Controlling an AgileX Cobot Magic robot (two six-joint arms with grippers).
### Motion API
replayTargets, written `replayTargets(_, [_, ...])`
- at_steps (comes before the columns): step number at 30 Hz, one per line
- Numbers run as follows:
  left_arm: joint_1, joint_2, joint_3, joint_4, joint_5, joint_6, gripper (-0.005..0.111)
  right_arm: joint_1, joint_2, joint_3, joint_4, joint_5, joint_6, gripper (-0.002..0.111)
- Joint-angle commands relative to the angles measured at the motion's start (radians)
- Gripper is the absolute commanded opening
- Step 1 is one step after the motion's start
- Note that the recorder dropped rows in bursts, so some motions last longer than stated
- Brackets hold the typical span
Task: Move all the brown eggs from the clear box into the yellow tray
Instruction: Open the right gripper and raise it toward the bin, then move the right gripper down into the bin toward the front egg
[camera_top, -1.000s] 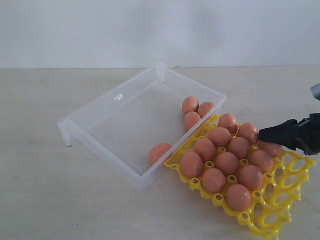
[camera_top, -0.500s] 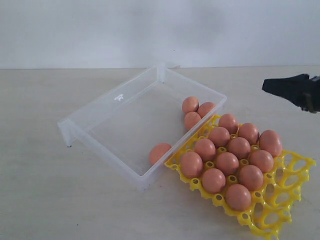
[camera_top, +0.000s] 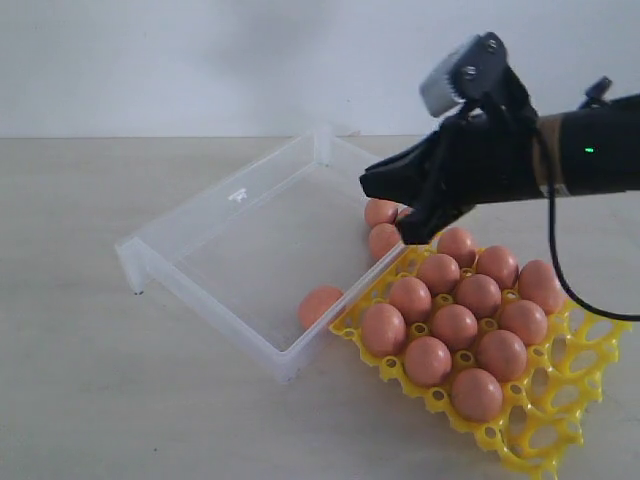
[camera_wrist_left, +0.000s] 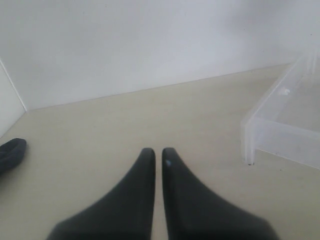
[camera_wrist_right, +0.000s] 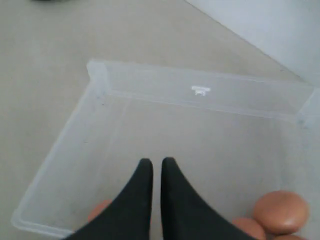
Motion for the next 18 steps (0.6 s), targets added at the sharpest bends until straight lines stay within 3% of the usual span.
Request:
replayTargets(1, [-0.007, -0.003, -0.003, -0.005, -0.007, -0.003, 0.004, 0.18, -0.04, -0.112, -0.039, 0.42, 0.025, 0.0])
replayTargets(5, [-0.007, -0.003, -0.003, -0.005, -0.007, -0.003, 0.004, 0.325, -0.034, -0.199, -0.039, 0.732, 0.033, 0.0])
replayTargets(10, [-0.007, -0.003, -0.003, -0.005, -0.007, -0.003, 0.004, 0.431, -0.029, -0.266, 0.028, 0.973, -0.005, 0.0])
replayTargets(13, [-0.007, -0.003, -0.003, -0.005, -0.007, -0.003, 0.004, 0.452, -0.022, -0.33, 0.276, 1.076, -0.236, 0.0])
replayTargets(16, [-0.007, -0.003, -0.003, -0.005, -0.007, -0.003, 0.004, 0.45, 0.03, -0.472, 0.695, 1.277, -0.682, 0.0])
replayTargets(18, [-0.007, -0.003, -0.003, -0.005, -0.007, -0.003, 0.004, 0.45, 0.093, -0.59, 0.877, 1.47, -0.937, 0.0])
